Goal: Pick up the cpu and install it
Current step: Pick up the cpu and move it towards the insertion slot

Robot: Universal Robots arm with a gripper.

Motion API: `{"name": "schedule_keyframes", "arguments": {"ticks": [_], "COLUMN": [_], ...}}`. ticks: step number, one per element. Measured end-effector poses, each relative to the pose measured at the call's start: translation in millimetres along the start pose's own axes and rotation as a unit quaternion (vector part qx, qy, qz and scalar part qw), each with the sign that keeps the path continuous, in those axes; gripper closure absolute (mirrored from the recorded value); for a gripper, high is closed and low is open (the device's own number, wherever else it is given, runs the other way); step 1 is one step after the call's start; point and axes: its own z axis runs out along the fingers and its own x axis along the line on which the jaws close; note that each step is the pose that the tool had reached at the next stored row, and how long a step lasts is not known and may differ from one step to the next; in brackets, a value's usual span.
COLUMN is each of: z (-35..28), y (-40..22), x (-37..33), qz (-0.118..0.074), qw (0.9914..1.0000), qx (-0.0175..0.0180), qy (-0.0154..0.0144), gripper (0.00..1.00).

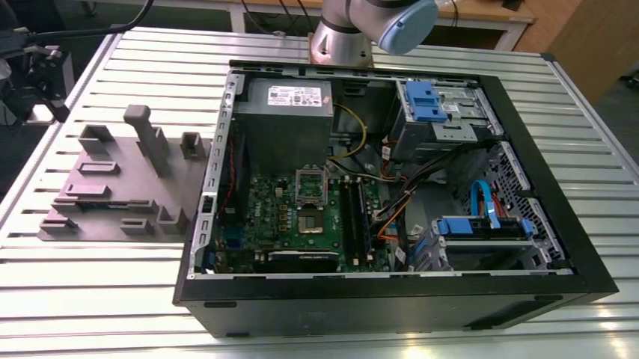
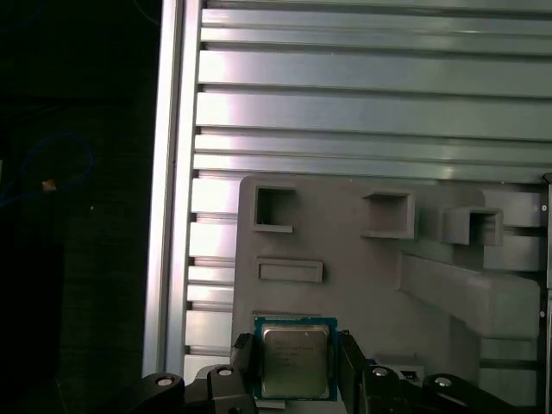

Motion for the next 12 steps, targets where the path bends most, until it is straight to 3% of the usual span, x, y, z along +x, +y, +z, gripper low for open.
{"name": "schedule_keyframes", "arguments": {"ticks": [12], "z": [-2.4], "y": [0.1], "x": [0.0], "qz": [0.0], "qw": [1.0], "qx": [0.0], "qy": [0.0], "gripper": [0.53]}}
